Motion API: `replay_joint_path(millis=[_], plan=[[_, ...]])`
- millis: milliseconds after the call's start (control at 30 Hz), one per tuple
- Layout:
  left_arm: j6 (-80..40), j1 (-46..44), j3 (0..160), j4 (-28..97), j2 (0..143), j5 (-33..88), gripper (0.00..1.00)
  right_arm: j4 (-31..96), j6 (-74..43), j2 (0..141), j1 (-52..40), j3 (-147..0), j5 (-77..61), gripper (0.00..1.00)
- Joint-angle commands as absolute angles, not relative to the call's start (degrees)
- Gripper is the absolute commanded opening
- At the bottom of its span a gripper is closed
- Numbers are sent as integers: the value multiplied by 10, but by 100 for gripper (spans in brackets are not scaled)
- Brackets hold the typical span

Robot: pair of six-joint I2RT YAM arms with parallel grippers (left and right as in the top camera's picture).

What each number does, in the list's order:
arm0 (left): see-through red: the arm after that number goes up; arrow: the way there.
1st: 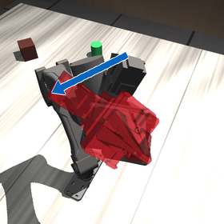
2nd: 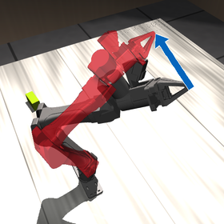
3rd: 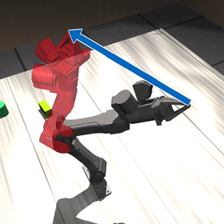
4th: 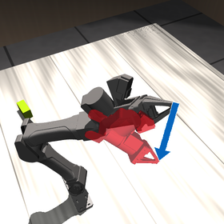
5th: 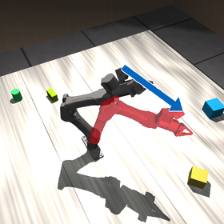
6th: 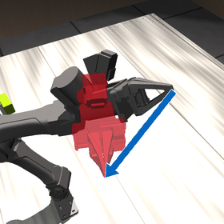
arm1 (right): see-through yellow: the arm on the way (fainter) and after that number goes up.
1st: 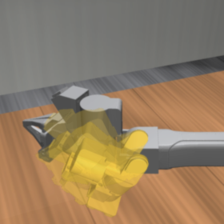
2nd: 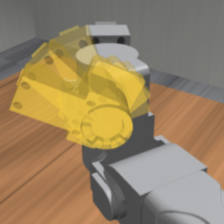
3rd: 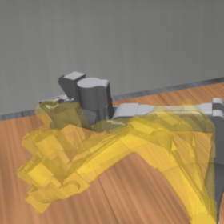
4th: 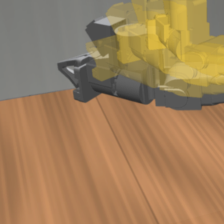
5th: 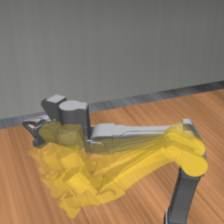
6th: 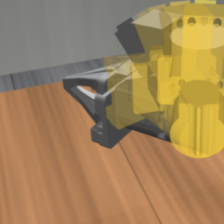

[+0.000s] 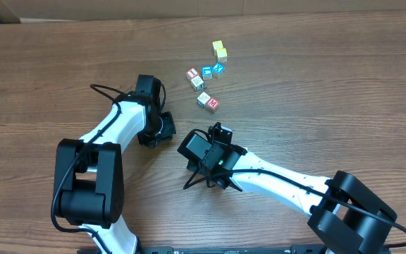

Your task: Flip 4 blocks

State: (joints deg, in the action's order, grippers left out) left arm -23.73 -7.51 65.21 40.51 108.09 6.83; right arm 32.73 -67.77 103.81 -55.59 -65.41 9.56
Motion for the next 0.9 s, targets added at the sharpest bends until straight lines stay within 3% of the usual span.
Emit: replay_joint_path(millis=[0, 233, 500, 600, 767, 867], plan=[[-240, -72, 627, 398, 1103, 41, 22, 343, -689, 1056, -555, -648, 120, 57], [-240, -72, 627, 395, 1103, 41, 22, 428, -686, 1051, -554, -707, 173, 57], [-240, -72, 627, 394, 1103, 41, 22, 456, -686, 1051, -554, -731, 134, 59], [-240, -72, 627, 394, 1103, 41, 22, 449, -686, 1051, -554, -731, 128, 100], [-240, -72, 627, 394, 1103, 41, 22, 449, -687, 1057, -554, -726, 128, 98], [-240, -72, 627, 394, 1103, 41, 23, 440, -691, 1069, -555, -723, 128, 73]])
